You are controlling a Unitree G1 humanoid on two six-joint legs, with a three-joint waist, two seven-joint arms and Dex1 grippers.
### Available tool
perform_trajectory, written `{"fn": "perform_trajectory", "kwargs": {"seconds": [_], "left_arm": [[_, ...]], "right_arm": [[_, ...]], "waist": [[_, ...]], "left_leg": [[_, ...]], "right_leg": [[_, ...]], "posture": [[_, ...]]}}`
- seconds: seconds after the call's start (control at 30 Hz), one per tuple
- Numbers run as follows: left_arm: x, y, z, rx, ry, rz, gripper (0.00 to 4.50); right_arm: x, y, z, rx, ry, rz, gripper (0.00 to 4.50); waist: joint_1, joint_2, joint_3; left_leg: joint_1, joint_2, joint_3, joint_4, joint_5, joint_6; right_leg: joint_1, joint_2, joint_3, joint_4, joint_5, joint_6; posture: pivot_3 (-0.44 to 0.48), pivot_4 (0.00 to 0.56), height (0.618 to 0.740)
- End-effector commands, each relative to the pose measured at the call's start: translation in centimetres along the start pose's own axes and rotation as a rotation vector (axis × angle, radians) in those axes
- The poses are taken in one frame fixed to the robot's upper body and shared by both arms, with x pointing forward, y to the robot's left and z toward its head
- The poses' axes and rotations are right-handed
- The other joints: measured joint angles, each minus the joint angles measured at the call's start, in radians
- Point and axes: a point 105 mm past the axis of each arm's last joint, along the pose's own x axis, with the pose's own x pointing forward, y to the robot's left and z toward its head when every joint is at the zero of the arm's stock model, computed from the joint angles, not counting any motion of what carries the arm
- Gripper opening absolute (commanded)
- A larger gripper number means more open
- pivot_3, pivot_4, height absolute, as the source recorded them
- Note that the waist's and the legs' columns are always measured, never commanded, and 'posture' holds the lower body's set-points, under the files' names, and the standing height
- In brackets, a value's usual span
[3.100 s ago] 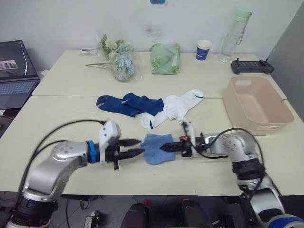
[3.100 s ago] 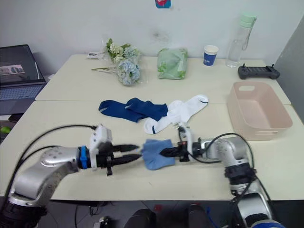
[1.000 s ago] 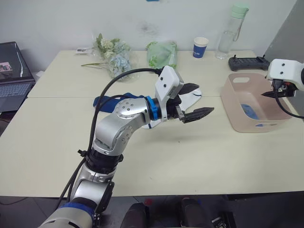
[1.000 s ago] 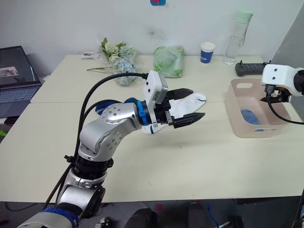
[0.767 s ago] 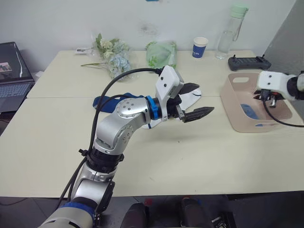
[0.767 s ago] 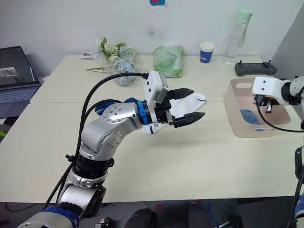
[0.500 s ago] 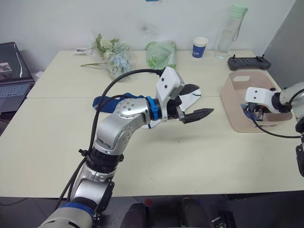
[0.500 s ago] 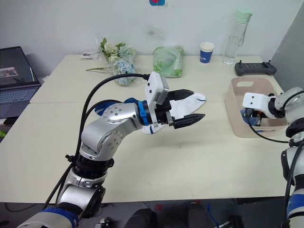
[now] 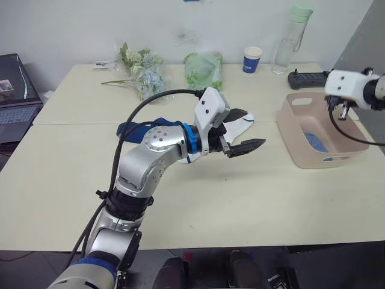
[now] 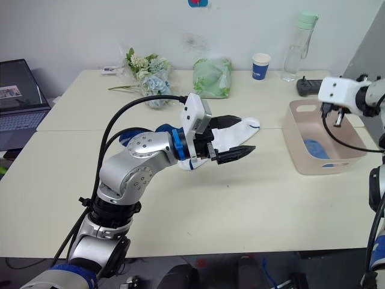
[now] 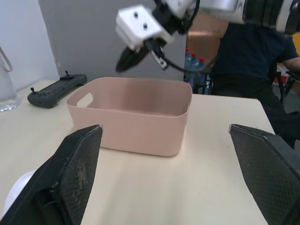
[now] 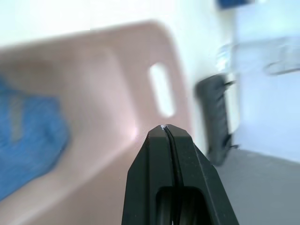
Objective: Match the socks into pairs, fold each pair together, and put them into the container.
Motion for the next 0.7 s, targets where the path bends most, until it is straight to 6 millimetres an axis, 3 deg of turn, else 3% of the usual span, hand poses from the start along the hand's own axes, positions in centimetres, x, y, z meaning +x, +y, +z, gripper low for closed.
{"fn": "perform_trajectory", "kwargs": {"seconds": [0.03,0.13,0.23,0.33,0.43,0.7], "left_arm": [[-2.7,1.9,-0.3,0.063,0.016,0.120,4.50],[-6.8,4.6,-2.5,0.086,0.088,0.266,4.50],[-10.3,5.9,-4.6,0.068,0.128,0.391,4.50],[-12.4,6.1,-5.9,0.058,0.136,0.480,4.50],[-14.9,5.3,-7.6,0.019,0.119,0.581,4.50],[-18.6,1.4,-12.0,-0.109,0.179,0.715,4.50]], "right_arm": [[-0.9,-1.8,5.7,0.114,-0.324,-0.080,0.40],[-0.2,0.9,9.1,0.244,-0.526,-0.050,1.30],[-0.1,5.4,11.5,0.360,-0.622,-0.019,2.41],[-0.1,9.3,12.2,0.486,-0.642,0.000,3.46],[0.2,14.2,11.7,0.586,-0.607,0.009,4.47],[-0.1,23.1,7.5,0.660,-0.465,0.008,4.47]], "waist": [[-0.005,0.000,0.000],[-0.003,0.000,-0.001],[0.009,0.001,-0.001],[0.026,0.002,-0.001],[0.040,0.000,-0.003],[0.036,-0.001,-0.003]], "left_leg": [[0.000,0.000,0.000,0.000,0.000,0.000],[0.000,0.002,-0.002,0.000,0.000,0.000],[-0.003,0.003,-0.006,0.000,0.000,0.000],[-0.016,0.000,-0.009,0.004,0.000,0.000],[-0.021,-0.001,-0.010,0.005,0.001,-0.001],[-0.016,0.000,-0.010,0.003,-0.001,0.002]], "right_leg": [[0.000,0.000,0.000,0.000,0.000,0.000],[0.000,0.001,-0.003,0.001,0.000,0.000],[-0.002,0.001,-0.006,0.001,0.000,0.000],[-0.013,-0.001,-0.008,0.003,0.001,0.000],[-0.015,-0.002,-0.009,0.000,0.002,0.001],[-0.011,-0.001,-0.008,0.000,0.002,0.001]], "posture": [[0.000,0.150,0.740],[0.000,0.150,0.740],[0.000,0.150,0.740],[0.000,0.150,0.740],[0.000,0.150,0.740],[0.000,0.150,0.740]]}}
